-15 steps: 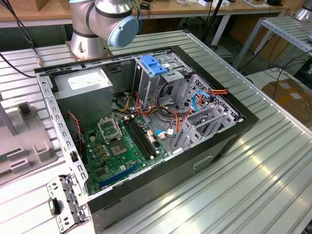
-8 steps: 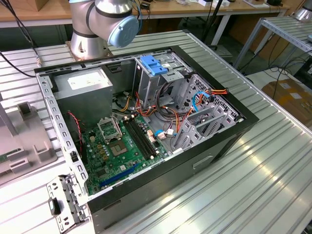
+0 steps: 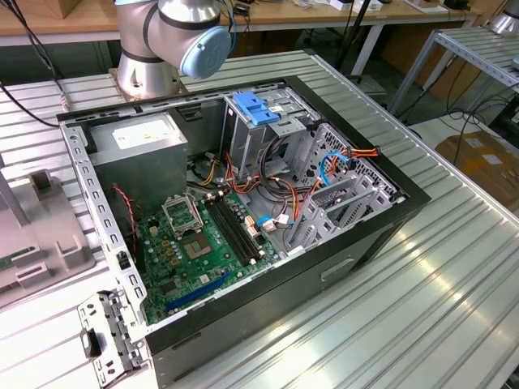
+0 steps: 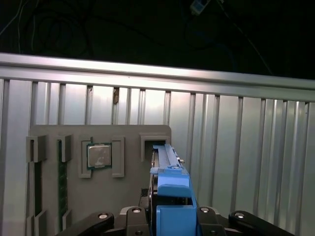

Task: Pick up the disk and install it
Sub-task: 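Pick up the disk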

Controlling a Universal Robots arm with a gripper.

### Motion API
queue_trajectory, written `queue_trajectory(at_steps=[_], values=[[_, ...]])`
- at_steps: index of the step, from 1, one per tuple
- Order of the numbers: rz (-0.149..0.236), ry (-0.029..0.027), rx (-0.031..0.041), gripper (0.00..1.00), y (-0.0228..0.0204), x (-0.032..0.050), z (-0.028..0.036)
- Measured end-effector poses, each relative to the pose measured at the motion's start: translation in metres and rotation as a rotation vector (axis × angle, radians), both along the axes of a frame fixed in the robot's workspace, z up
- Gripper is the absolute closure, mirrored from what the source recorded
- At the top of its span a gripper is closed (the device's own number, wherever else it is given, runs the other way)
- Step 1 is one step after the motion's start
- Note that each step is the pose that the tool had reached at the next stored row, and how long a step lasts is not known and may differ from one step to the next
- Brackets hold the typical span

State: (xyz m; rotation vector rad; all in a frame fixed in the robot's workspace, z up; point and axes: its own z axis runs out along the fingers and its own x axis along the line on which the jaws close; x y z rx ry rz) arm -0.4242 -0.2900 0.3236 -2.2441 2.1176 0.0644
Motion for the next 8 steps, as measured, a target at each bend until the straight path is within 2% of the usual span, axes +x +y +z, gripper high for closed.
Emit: queue_trajectory(at_steps=[8], values=[[0.0,0.0001,0.0017,0.64,0.0,0.0,0.0045]])
